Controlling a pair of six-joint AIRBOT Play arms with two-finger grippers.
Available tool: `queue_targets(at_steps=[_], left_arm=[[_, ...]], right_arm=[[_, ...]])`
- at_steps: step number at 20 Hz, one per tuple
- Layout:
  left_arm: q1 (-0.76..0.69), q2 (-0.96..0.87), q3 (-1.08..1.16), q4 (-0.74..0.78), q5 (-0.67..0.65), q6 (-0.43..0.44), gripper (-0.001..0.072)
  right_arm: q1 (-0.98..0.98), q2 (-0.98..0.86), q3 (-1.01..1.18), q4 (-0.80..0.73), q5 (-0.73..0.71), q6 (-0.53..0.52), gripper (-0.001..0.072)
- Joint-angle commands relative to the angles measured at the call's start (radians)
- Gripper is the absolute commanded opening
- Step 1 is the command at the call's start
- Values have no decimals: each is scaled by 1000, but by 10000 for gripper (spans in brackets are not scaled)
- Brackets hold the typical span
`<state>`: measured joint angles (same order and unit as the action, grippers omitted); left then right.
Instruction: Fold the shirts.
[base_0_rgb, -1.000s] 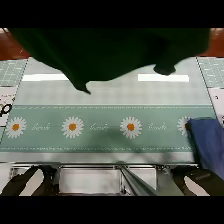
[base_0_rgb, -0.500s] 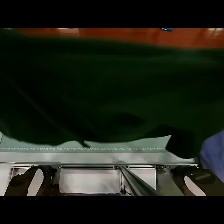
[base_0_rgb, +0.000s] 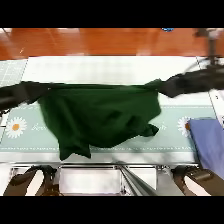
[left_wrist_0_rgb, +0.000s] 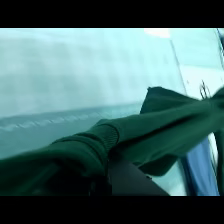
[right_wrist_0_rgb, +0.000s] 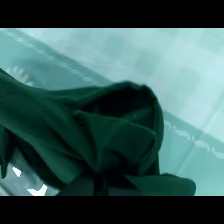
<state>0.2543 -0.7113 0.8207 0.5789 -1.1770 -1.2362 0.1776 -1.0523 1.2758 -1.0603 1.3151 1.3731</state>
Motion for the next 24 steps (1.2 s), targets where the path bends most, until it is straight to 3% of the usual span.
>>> queue_targets(at_steps=[1, 3, 8, 9, 10, 11, 14, 16, 18, 20, 21, 24], left_arm=[[-69, -197, -104, 16, 431, 28, 21], [-113, -356, -42, 16, 495, 47, 21], [-155, -668, 143, 15, 437, 46, 25], [-154, -698, 176, 15, 403, 46, 132], [-147, -718, 207, 16, 354, 46, 431], [-124, -729, 241, 32, 285, 47, 511], [27, -710, 315, 108, 56, 8, 510], [146, -662, 268, 158, -39, -14, 510], [234, -601, 134, 173, -67, -47, 509], [268, -568, 5, 173, -65, -50, 509], [270, -567, -35, 173, -64, -41, 509], [268, -575, -86, 174, -4, -42, 508]], right_arm=[[-39, -276, 44, 36, -167, -25, 24], [-66, -428, 158, 108, -194, -23, 24], [-125, -660, 372, 185, -196, 95, 27], [-137, -673, 382, 198, -196, 116, 154], [-151, -671, 383, 203, -190, 122, 402], [-178, -656, 383, 196, -166, 118, 408], [-315, -572, 382, 116, 51, 110, 407], [-404, -470, 312, -78, 187, 108, 407], [-491, -308, 66, -140, 107, 109, 407], [-571, -138, -263, -32, -47, 72, 406], [-603, -60, -417, 46, -94, 3, 406], [-651, 102, -703, 172, -110, -111, 406]])
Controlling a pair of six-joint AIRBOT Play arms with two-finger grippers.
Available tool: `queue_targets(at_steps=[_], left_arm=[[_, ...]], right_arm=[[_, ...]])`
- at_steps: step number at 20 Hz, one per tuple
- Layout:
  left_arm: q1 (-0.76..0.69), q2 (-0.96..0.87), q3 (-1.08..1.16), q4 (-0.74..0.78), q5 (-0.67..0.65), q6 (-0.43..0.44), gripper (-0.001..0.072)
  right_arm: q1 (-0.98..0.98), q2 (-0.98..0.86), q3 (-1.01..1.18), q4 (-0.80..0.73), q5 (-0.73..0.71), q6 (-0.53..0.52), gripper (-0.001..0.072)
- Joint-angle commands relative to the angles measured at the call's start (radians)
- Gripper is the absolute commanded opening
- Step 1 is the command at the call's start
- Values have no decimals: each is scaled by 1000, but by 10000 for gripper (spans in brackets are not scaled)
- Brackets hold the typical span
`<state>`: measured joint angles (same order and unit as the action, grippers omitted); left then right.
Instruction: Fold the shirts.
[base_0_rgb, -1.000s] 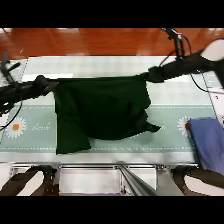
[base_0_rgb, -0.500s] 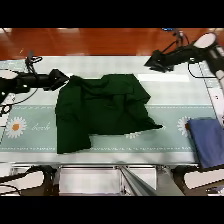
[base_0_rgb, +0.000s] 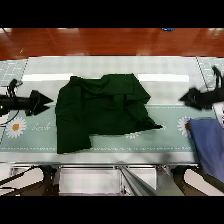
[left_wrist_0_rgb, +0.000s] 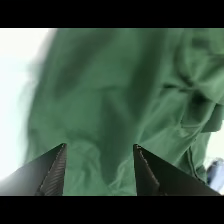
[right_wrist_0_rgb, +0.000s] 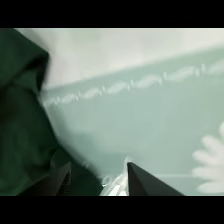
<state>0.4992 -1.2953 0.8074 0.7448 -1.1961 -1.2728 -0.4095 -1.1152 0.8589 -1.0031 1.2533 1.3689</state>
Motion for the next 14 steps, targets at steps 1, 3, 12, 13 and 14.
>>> queue_targets(at_steps=[1, 3, 12, 13, 14], left_arm=[[23, 4, -71, 8, 34, -5, 508], [24, -16, -62, 34, 55, -13, 508], [-27, -156, -55, 58, 71, -31, 508], [-53, -161, -55, 55, 88, -31, 508], [-80, -167, -55, 55, 100, -31, 507]], right_arm=[[-63, 197, -332, 135, -43, -121, 406], [-63, 248, -374, 174, -43, -134, 406], [-63, 260, -375, 174, -18, -141, 406], [-63, 260, -375, 170, -18, -140, 406], [-63, 260, -375, 163, -18, -140, 406]])
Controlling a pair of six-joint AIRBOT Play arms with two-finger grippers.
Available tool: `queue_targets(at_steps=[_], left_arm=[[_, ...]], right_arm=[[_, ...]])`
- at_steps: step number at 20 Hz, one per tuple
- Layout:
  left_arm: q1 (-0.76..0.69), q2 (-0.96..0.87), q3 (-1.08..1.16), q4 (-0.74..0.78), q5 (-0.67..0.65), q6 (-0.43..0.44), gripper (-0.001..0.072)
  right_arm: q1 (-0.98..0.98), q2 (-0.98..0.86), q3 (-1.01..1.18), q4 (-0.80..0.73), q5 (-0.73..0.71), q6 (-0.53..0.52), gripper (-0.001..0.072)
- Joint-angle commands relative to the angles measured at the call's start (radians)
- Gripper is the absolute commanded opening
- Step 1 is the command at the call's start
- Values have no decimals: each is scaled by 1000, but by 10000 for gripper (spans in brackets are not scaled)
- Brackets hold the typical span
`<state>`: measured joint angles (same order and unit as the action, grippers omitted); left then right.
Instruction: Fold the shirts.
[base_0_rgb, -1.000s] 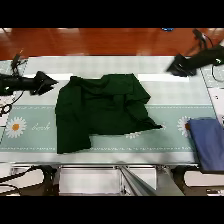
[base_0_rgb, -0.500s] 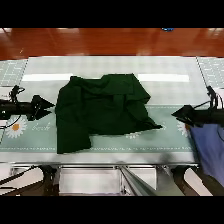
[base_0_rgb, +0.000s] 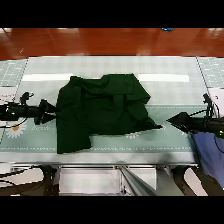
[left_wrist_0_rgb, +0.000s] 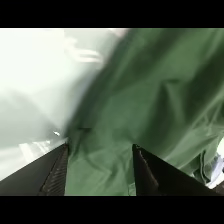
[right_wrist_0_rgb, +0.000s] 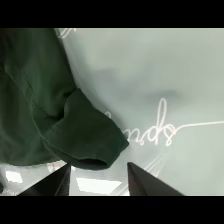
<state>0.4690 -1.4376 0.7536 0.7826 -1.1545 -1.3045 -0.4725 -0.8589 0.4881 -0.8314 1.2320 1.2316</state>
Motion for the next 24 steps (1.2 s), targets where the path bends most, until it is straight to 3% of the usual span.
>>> queue_targets(at_steps=[1, 2, 3, 6, 12, 19, 24], left_arm=[[-76, -31, 3, 19, 66, 1, 432], [-92, -35, 12, 19, 60, 21, 71], [-106, -35, 24, 14, 53, 52, 20], [-109, -34, 57, 15, 20, 62, 20], [-110, -34, 64, 15, -16, 62, 20], [-110, -33, 64, 14, -18, 62, 21], [-110, -33, 64, 14, -16, 62, 20]], right_arm=[[0, 3, -4, -15, 3, -3, 406], [0, 3, -4, -23, 3, -3, 406], [0, 2, -4, -37, 4, -2, 406], [16, -39, -16, -109, 33, 19, 406], [186, -186, -29, -131, -3, -2, 406], [240, -307, 61, -149, -74, -27, 406], [240, -412, 148, -56, -62, -82, 406]])
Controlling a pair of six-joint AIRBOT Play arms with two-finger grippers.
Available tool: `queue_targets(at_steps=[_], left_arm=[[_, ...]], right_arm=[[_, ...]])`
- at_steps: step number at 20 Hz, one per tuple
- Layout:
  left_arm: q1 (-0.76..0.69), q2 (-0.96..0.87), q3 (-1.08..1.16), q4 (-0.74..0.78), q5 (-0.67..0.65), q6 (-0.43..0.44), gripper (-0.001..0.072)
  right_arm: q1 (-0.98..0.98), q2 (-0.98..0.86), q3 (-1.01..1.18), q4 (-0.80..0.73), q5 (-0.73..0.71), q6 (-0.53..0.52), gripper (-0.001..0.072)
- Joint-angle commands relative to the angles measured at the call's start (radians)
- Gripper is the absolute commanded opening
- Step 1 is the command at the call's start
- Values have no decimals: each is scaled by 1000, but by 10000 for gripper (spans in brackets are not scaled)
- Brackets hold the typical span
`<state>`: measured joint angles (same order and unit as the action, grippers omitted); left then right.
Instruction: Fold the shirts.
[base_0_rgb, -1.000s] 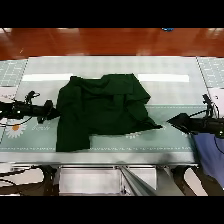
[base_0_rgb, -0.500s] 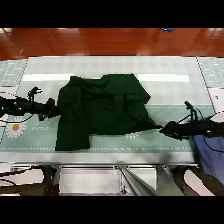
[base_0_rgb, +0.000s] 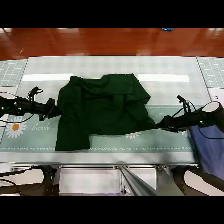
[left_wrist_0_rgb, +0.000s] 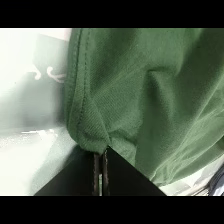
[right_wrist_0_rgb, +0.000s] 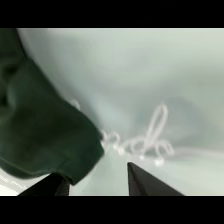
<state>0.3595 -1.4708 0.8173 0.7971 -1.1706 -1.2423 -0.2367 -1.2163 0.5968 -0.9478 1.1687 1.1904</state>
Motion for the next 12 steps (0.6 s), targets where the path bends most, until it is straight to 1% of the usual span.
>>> queue_targets(at_steps=[1, 5, 6, 7, 8, 9, 11, 12], left_arm=[[-1, 0, 1, 0, 0, 0, 20], [-1, 0, 1, 0, 4, 0, 21], [-1, 0, 1, 0, 3, 0, 21], [-1, 0, 1, -2, 1, 0, 21], [-1, 1, 1, -6, -2, 0, 21], [0, 3, 2, -18, -12, 0, 21], [10, 15, 41, -67, -77, 0, 21], [15, 36, 85, -103, -108, 0, 20]], right_arm=[[4, -67, 40, 93, -9, -61, 406], [11, -122, 40, 167, -39, -101, 406], [28, -135, 40, 179, -49, -110, 394], [57, -145, 40, 191, -61, -118, 313], [89, -148, 40, 200, -70, -129, 142], [113, -148, 48, 205, -60, -140, 24], [117, -130, 117, 180, 16, -134, 24], [105, -97, 181, 136, 49, -95, 24]])
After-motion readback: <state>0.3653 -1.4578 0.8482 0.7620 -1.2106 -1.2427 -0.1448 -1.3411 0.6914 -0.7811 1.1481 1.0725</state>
